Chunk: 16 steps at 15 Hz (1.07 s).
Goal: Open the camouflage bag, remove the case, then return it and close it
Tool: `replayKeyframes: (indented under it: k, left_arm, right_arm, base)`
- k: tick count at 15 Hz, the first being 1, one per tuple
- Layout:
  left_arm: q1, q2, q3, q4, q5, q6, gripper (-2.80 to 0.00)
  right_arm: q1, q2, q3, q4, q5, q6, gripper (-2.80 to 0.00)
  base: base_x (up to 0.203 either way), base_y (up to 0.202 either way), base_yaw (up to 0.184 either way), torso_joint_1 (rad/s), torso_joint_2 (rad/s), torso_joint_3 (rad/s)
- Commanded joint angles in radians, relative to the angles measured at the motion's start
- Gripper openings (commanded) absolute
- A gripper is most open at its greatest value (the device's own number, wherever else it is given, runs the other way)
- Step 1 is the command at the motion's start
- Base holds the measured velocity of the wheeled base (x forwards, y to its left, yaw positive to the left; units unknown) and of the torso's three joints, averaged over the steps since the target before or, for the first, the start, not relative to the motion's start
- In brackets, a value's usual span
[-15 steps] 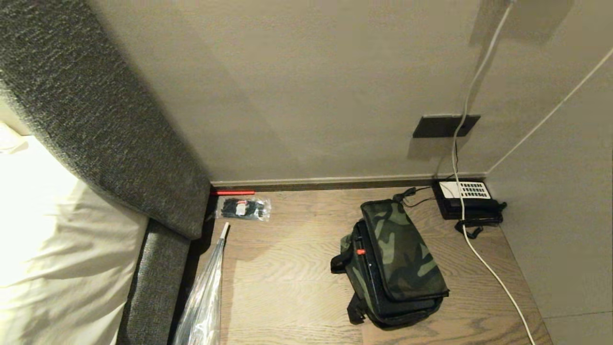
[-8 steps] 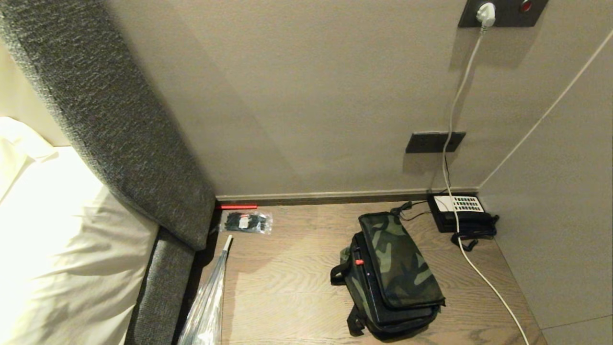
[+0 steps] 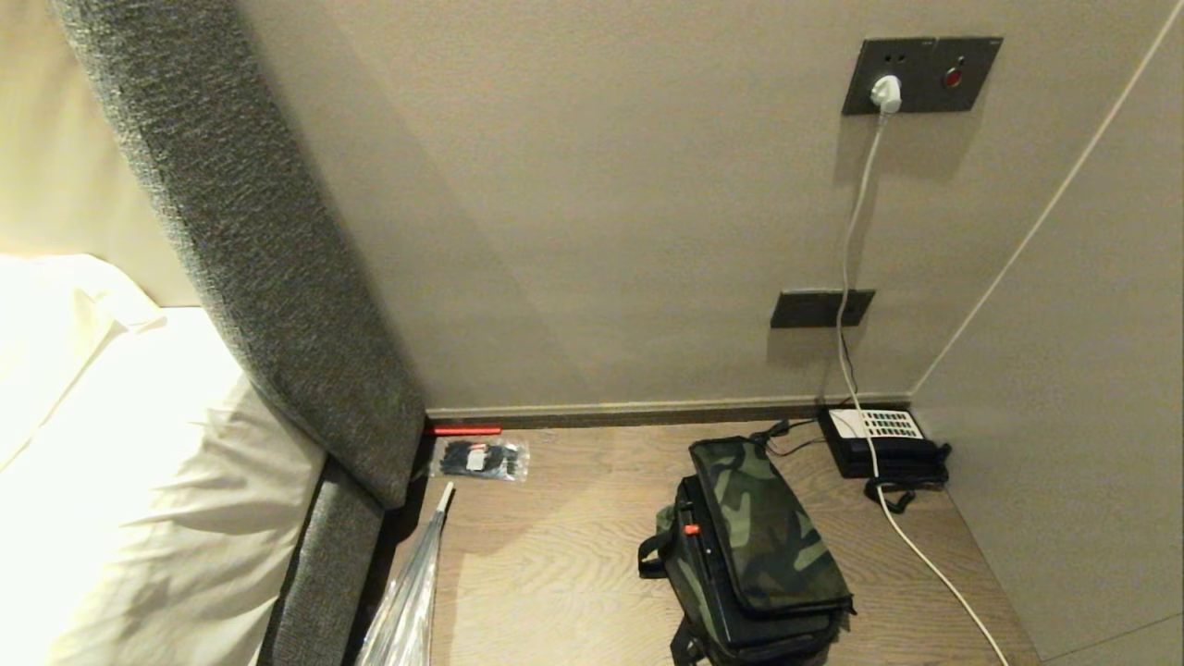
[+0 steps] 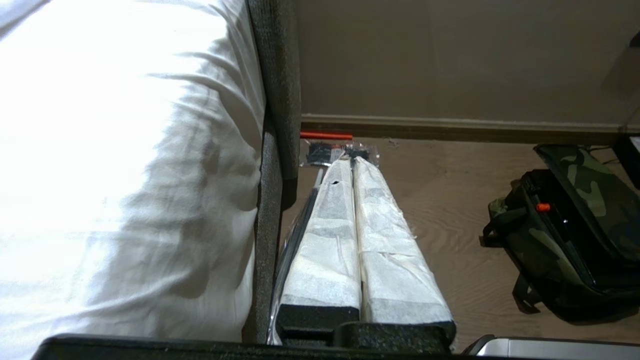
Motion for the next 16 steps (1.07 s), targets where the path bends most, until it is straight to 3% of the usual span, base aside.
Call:
replayKeyframes:
  k: [1,16]
  left_arm:
    - [0.000,-0.002,0.000,0.001,0.000,0.000,-2.80]
    - [0.000,-0.002,0.000,-0.001,0.000,0.006,-2.80]
  right_arm:
    - [0.000,-0.020,0.002,-0.001,0.002,0.000,-2.80]
    - [0.000,-0.020,0.001,-0.001,0.000,0.000,-2.80]
  base:
    - [0.000,0.000,0.000,-0.007,0.00,0.207]
    - [0.000,0.000,0.000,0.001,0.00,0.177]
